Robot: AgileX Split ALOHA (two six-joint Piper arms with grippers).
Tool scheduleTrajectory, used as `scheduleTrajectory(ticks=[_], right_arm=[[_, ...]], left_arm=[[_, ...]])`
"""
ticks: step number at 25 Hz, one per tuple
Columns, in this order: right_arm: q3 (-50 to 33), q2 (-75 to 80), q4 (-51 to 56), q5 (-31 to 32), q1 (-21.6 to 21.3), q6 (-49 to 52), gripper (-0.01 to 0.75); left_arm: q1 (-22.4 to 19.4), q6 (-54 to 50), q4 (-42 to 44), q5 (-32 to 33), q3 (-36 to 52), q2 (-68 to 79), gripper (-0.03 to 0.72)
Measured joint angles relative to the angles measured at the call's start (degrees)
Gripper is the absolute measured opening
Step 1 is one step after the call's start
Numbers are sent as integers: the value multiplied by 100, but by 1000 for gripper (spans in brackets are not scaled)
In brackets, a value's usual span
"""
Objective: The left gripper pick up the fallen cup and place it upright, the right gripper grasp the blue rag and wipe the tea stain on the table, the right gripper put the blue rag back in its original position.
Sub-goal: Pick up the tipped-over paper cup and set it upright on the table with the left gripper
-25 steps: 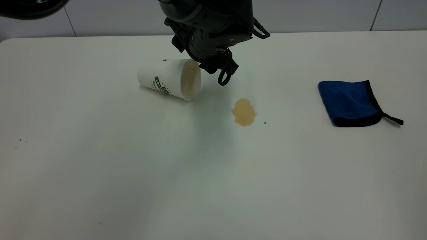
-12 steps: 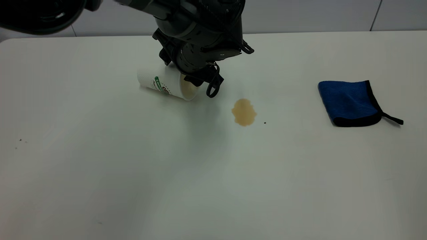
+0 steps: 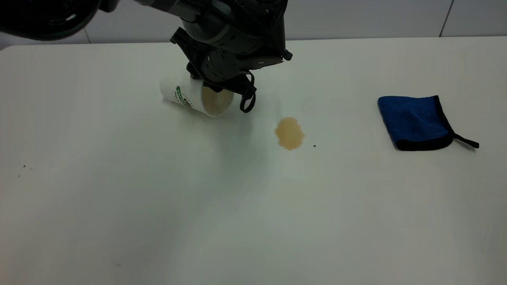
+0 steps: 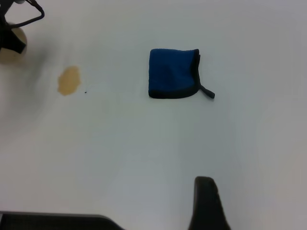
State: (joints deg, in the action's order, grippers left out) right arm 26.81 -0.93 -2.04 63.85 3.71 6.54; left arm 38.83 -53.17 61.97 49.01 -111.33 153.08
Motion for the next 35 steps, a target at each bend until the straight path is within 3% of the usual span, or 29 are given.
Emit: scheduleTrajectory(ticks=[3,6,10,15,19,24,35], right_arm=[[0,0,0,0,0,0,553],[0,0,0,0,0,0,553],[0,0,0,0,0,0,553],[0,0,0,0,0,0,553],[0,0,0,0,0,0,553],[0,0,0,0,0,0,553],[0,0,0,0,0,0,553]], left_arm=[[-41,493,-124,129,0,-139,44],[-122,1243,-982,80,0,-539,20],[-418,2693,-2803,-228,0,-1213,6],[-1189,4344,-5250,-320,-30,-1523,6],[-1760,5182,-6630,-330,-30,-1465,6],[-2156,5447,-7026,-253,-37,-1340,6],[-2148,5718,-7127,-181,-37,-1027,34]])
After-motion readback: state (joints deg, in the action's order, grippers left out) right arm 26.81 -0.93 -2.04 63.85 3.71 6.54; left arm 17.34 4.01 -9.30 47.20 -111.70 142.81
